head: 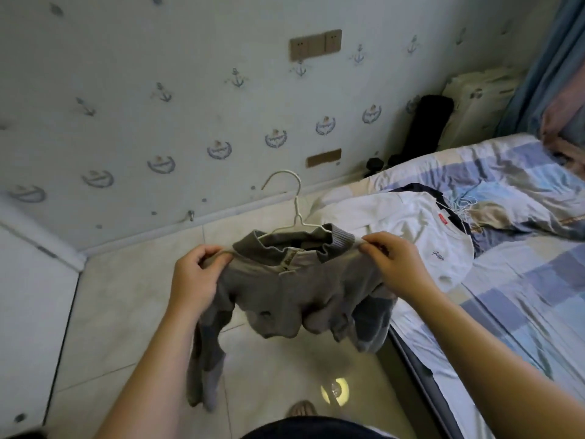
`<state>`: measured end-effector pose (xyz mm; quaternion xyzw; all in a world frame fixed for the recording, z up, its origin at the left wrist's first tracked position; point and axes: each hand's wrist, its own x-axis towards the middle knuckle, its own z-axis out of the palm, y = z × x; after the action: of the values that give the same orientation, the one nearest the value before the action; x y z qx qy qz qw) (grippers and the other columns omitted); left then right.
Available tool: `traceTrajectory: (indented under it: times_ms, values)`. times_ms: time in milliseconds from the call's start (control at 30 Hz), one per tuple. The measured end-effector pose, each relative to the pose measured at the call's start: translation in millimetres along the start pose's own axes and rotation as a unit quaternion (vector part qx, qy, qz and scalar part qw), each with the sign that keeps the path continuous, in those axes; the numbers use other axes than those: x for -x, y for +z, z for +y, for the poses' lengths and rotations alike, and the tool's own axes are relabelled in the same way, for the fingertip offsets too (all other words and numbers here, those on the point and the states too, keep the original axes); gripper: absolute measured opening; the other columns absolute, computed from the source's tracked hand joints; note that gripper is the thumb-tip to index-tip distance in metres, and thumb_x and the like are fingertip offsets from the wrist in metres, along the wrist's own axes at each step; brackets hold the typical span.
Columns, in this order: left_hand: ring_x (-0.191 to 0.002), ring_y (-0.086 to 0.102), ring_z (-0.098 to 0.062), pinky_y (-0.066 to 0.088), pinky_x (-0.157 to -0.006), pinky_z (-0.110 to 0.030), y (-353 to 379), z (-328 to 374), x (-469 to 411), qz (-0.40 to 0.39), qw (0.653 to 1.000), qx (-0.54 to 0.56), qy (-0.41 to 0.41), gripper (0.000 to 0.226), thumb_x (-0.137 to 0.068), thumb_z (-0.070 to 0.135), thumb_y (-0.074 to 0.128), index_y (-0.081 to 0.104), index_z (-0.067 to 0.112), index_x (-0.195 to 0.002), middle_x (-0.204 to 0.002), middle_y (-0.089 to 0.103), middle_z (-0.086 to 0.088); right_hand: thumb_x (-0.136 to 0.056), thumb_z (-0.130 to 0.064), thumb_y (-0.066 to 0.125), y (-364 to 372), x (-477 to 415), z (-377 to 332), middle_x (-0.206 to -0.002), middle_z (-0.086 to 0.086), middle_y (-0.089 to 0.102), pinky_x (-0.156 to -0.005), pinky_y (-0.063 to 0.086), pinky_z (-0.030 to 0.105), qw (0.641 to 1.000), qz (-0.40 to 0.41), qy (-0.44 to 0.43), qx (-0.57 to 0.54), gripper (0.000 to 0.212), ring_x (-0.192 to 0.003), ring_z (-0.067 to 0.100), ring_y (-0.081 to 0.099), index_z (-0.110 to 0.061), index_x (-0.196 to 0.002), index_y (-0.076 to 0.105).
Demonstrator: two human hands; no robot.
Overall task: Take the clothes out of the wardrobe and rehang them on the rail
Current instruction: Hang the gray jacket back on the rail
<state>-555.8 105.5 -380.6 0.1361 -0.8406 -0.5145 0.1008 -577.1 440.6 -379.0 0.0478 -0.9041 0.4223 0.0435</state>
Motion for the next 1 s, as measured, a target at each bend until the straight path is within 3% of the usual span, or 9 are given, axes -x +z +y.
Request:
traceTrajectory:
  times_ms: [133,333,567,633,800,900,1000]
  values:
    - [-0.089,0.062,-0.005,0.044,-0.076,-0.018,-50,0,50,0.064,0.998,0.005,0.010,0.014,-0.090,0.016,0.071,0.068,0.030,-0.086,-0.091,0.069,0.010,-0.094,-0.017,0.061,10,25,-38,-0.096,-0.004,0.067,-0.085,0.042,0.024,0.998,-0.025,-0.056,-0.007,0.013,-0.092,0.014,0.058,-0.017,-0.102,0.072]
    - [-0.082,0.061,0.008,0.043,-0.072,-0.003,-117,-4,136,0.158,0.987,0.002,0.011,0.010,-0.089,0.014,0.072,0.070,0.024,-0.087,-0.088,0.069,0.013,-0.095,-0.021,0.060,27,70,-82,-0.100,-0.005,0.068,-0.093,0.048,0.034,0.988,-0.062,-0.142,-0.001,0.016,-0.096,0.017,0.061,-0.020,-0.107,0.071]
    - [-0.089,0.063,-0.001,0.045,-0.077,-0.016,-187,-6,232,0.228,0.974,-0.006,0.005,0.004,-0.091,0.019,0.070,0.071,0.023,-0.093,-0.092,0.070,0.011,-0.096,-0.021,0.058,43,128,-142,-0.100,-0.008,0.063,-0.082,0.038,0.014,0.971,-0.110,-0.210,0.000,0.017,-0.094,0.009,0.056,-0.020,-0.110,0.068]
    - [-0.088,0.062,0.000,0.043,-0.075,-0.015,-207,-4,254,0.253,0.967,-0.015,0.015,0.007,-0.091,0.020,0.070,0.070,0.027,-0.090,-0.090,0.069,0.014,-0.096,-0.022,0.057,44,139,-165,-0.099,-0.010,0.061,-0.085,0.041,0.019,0.963,-0.122,-0.240,-0.002,0.018,-0.094,0.009,0.056,-0.021,-0.111,0.067]
    - [-0.081,0.062,0.003,0.044,-0.074,-0.011,-268,7,284,0.331,0.940,-0.037,0.074,0.022,-0.088,0.014,0.073,0.067,0.033,-0.078,-0.079,0.068,0.021,-0.097,-0.021,0.056,47,152,-236,-0.100,-0.005,0.064,-0.088,0.048,0.031,0.937,-0.118,-0.327,-0.018,0.018,-0.096,0.015,0.059,-0.017,-0.110,0.067]
    - [-0.079,0.059,0.009,0.040,-0.072,-0.002,-310,29,297,0.380,0.917,-0.050,0.114,0.014,-0.089,0.012,0.072,0.069,0.024,-0.083,-0.085,0.068,0.010,-0.096,-0.020,0.058,49,157,-285,-0.095,-0.007,0.063,-0.083,0.048,0.027,0.917,-0.089,-0.386,-0.040,0.015,-0.090,0.013,0.059,-0.017,-0.106,0.069]
    - [-0.081,0.058,0.009,0.039,-0.076,-0.002,-356,52,309,0.436,0.881,-0.084,0.165,0.008,-0.090,0.010,0.070,0.068,0.018,-0.089,-0.091,0.067,-0.002,-0.095,-0.019,0.059,48,162,-340,-0.091,-0.008,0.063,-0.079,0.047,0.024,0.893,-0.058,-0.441,-0.059,0.014,-0.085,0.013,0.059,-0.014,-0.103,0.070]
